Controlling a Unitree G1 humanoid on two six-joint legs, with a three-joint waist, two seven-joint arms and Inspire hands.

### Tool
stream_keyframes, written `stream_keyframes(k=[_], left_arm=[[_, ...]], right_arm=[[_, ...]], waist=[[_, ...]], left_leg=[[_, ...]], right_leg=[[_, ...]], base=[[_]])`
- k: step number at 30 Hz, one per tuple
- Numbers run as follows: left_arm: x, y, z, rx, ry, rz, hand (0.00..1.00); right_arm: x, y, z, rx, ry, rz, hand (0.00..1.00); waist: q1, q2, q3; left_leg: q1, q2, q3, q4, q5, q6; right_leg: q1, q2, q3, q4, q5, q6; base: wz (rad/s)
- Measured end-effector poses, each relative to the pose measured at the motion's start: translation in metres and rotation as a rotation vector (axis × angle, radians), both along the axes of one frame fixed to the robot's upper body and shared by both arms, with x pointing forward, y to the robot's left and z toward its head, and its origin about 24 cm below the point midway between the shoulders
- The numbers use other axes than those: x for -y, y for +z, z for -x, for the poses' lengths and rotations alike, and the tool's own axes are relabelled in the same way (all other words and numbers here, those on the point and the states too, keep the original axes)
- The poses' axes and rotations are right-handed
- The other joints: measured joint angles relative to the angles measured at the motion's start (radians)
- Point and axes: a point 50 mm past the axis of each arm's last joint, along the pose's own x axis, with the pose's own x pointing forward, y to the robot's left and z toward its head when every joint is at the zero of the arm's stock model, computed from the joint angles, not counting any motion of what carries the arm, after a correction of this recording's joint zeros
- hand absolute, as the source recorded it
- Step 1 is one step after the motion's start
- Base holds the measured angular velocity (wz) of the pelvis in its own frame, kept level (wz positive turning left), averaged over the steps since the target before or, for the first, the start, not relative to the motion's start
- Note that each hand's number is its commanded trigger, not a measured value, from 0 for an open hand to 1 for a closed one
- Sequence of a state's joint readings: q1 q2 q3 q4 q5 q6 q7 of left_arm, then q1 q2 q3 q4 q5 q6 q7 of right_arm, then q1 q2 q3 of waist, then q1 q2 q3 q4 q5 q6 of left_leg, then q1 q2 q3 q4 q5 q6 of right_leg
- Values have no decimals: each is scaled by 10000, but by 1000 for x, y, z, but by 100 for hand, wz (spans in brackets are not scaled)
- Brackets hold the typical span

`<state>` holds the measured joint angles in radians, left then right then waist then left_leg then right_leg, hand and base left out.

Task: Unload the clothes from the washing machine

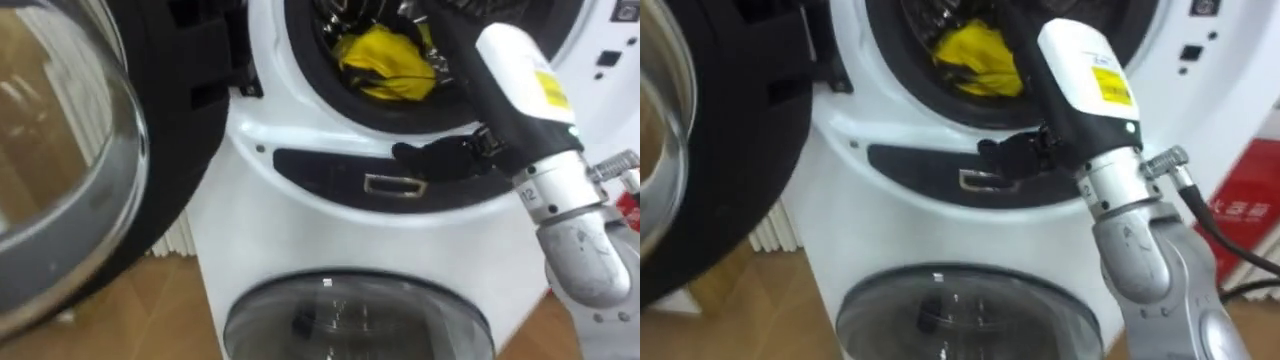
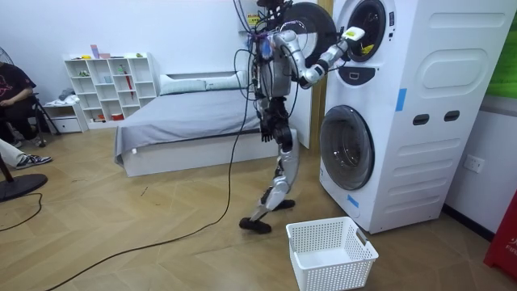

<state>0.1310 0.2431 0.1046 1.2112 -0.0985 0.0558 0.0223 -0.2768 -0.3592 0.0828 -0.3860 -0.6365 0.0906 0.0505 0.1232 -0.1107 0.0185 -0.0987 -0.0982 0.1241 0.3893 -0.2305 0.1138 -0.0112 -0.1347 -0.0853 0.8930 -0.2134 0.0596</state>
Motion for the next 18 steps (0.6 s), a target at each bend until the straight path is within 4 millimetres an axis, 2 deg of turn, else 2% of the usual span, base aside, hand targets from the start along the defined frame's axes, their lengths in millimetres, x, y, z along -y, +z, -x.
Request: stream_keyframes(k=[1,2,3,5,6,7,8,9,10,12,14,18], left_arm=[[-3,1,-4,80,-61,-147,0],[-4,2,-6,104,-106,-194,0],[-5,2,-7,141,-123,-230,0],[-5,3,-9,235,-61,-232,0],[-4,3,-13,394,-99,-214,0],[-3,3,-13,463,-135,-196,0],[-3,2,-12,440,-123,-194,0],[-2,2,-8,340,-82,-196,0],[-1,1,-4,233,-34,-151,0],[-2,1,5,33,90,-192,0],[-3,0,13,-161,297,-208,0],[2,-2,24,-543,414,-27,0]], right_arm=[[2,-1,1,-10,-56,-31,0],[3,-1,1,-18,-49,-83,0],[5,3,2,60,-4,-169,0],[8,3,2,37,-106,-86,0],[10,3,1,-11,-258,18,0],[11,4,1,-10,-286,94,0],[12,4,1,-1,-272,92,0],[12,3,2,-57,-267,86,0],[13,5,2,0,-228,51,0],[14,10,4,185,-187,119,0],[15,13,3,329,-194,63,0],[17,16,3,334,-56,-318,0]], waist=[[18,-9,-22],[25,28,-11],[-65,134,22],[-203,214,5],[-237,205,-1],[-262,191,-27],[-323,188,-39],[-434,241,-158],[-408,321,-324],[-335,430,-273],[-308,359,-297],[-297,253,-224]], left_leg=[[246,25,-256,-241,-16,-1],[333,74,-348,-286,-13,-5],[453,227,-514,-311,-18,-14],[743,384,-719,-570,-37,-58],[969,391,-813,-740,-58,-94],[1169,359,-899,-911,-123,-153],[1278,351,-988,-949,-207,-197],[1493,400,-1075,-1062,-286,-285],[1668,557,-1034,-1266,-350,-389],[1862,754,-1098,-1473,-357,-484],[1982,919,-1042,-1819,-297,-603],[2138,1121,-1042,-1940,-299,-703]], right_leg=[[-417,78,15,216,-395,-127],[-689,187,27,254,-656,-223],[-1282,394,-23,-6,-961,-353],[-1860,693,12,-1442,-1035,-371],[-1950,748,61,-2906,-815,-422],[-1912,806,218,-4357,-163,-397],[-1854,839,299,-4733,499,-451],[-1654,912,245,-5001,1018,-637],[-1404,1139,173,-5345,1070,-730],[-1096,1308,-51,-5709,1146,-847],[-1044,1519,-37,-5975,1184,-960],[-777,1715,-64,-6419,1249,-1062]], base=[[9],[13],[20],[23],[28],[33],[42],[25],[11],[0],[-4],[-1]])
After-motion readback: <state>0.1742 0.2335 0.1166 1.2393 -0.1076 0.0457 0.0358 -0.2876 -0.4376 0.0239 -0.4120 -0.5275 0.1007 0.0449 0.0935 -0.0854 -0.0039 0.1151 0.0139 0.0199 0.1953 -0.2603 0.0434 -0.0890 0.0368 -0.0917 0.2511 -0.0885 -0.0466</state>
